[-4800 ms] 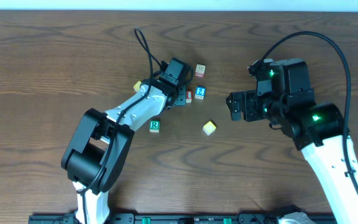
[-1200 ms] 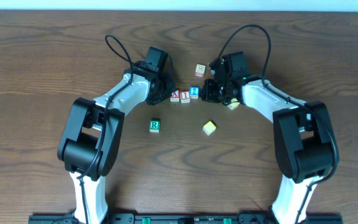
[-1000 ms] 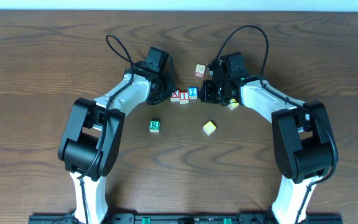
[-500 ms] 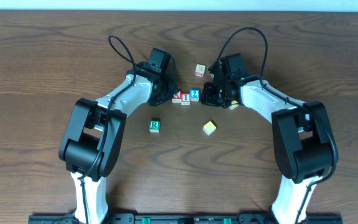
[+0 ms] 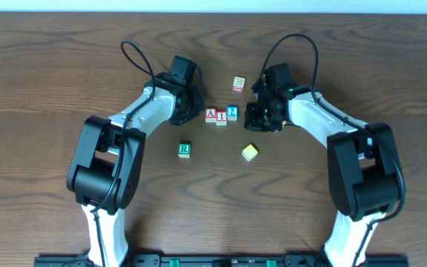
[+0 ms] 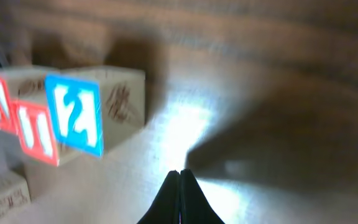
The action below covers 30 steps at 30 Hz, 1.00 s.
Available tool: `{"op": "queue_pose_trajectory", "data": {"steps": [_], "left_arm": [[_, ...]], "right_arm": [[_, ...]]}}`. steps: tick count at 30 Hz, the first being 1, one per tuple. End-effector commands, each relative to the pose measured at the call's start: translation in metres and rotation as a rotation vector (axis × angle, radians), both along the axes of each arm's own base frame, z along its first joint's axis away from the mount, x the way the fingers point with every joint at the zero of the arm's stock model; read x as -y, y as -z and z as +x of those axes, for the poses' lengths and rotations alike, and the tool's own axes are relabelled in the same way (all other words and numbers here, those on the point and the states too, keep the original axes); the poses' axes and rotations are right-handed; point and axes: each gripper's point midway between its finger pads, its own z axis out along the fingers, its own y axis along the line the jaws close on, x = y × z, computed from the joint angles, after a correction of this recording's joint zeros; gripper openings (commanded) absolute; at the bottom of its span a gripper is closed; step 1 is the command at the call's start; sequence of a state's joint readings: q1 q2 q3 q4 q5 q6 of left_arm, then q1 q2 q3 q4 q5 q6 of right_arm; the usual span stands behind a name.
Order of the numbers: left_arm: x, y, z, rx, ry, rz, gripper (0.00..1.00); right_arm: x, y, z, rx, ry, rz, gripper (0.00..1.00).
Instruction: Spell out Ai2
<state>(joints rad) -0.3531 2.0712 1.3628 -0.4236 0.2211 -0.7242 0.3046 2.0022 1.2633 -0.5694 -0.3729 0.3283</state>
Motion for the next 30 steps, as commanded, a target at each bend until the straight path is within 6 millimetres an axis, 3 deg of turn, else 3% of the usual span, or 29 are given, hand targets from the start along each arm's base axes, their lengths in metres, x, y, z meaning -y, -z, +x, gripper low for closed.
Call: {"op": "queue_pose_trajectory", "data": {"steps": [1,12,20,30], "left_arm": [[-0.010,0.000,0.001,0.015,0.020,0.042,0.06],[-0.031,-0.007,0.011,0.041,-0.017,0.059,0.06],[-0.062,-0.008,0.022,0.041,-0.074,0.042,0.06],[-0.067,-0.010,0.025,0.049,-0.066,0.024,0.06]], "right_arm": [[-0.016,-0.027,-0.001,0.087,-0.084,-0.023,0.02],[-0.045,-0.024,-0.027,0.123,-0.172,-0.172,0.02],[-0.055,-0.026,-0.019,0.214,-0.171,-0.244,0.02],[-0.063,-0.028,-0.015,0.224,-0.148,-0.202,0.02]]}}
